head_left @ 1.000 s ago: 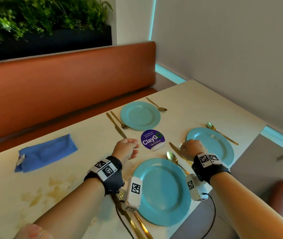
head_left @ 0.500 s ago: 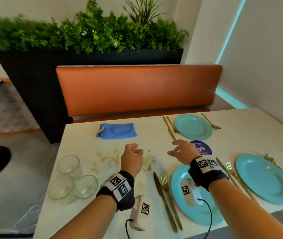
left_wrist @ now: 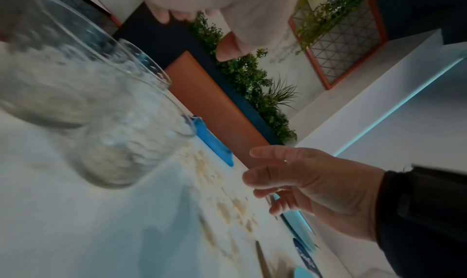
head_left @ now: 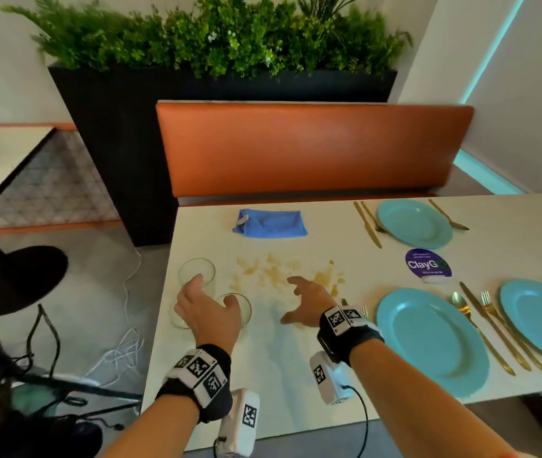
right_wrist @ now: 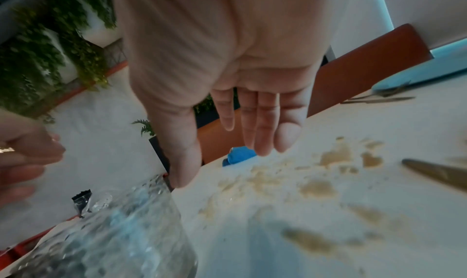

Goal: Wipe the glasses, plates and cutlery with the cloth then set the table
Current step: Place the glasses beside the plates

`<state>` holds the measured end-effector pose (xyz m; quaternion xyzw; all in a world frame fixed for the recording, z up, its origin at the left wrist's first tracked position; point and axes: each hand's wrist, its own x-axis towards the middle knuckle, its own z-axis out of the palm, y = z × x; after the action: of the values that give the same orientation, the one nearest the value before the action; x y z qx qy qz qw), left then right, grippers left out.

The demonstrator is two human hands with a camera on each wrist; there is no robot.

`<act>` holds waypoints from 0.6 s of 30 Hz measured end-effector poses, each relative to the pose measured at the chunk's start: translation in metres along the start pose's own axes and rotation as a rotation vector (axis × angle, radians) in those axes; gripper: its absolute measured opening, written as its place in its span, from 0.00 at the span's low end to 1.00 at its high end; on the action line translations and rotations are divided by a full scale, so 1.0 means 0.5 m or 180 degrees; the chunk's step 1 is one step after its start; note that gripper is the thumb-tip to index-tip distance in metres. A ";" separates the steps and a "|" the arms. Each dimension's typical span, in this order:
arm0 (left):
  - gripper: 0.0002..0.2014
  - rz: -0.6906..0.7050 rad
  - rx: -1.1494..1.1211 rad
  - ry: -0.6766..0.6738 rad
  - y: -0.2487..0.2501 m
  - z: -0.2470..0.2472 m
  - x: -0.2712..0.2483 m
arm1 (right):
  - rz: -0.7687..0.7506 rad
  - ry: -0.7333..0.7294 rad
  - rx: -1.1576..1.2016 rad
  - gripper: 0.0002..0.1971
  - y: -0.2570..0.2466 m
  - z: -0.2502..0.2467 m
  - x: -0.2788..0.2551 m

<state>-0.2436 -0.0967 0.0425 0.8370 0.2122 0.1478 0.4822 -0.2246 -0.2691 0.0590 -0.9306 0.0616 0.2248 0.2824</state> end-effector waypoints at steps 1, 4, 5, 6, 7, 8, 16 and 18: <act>0.34 -0.0009 0.0044 0.0088 -0.016 -0.014 0.009 | 0.0018 -0.0017 0.0007 0.45 -0.008 0.021 0.004; 0.45 -0.0147 0.0206 0.0075 -0.071 -0.045 0.033 | 0.0120 -0.0119 0.0104 0.48 -0.027 0.087 0.016; 0.48 -0.0220 0.0253 -0.0032 -0.088 -0.052 0.039 | 0.0149 -0.0127 0.0120 0.48 -0.032 0.106 0.019; 0.51 -0.0305 0.0268 -0.0152 -0.106 -0.058 0.045 | 0.0178 -0.0122 0.0142 0.48 -0.036 0.125 0.023; 0.53 -0.0417 0.0242 -0.0260 -0.121 -0.063 0.049 | 0.0203 -0.0109 0.0156 0.49 -0.041 0.142 0.027; 0.55 -0.0555 0.0185 -0.0375 -0.136 -0.067 0.053 | 0.0221 -0.0089 0.0173 0.49 -0.046 0.158 0.033; 0.64 -0.1037 -0.0468 -0.1111 -0.272 -0.030 0.095 | 0.0219 0.0109 0.0566 0.48 -0.067 0.221 0.069; 0.63 -0.1075 -0.0567 -0.1130 -0.296 -0.012 0.105 | 0.0222 0.0110 0.0624 0.49 -0.066 0.230 0.076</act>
<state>-0.2325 -0.0005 -0.0810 0.7567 0.2472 -0.0659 0.6016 -0.2270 -0.1776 -0.0266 -0.8995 0.1205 0.2113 0.3630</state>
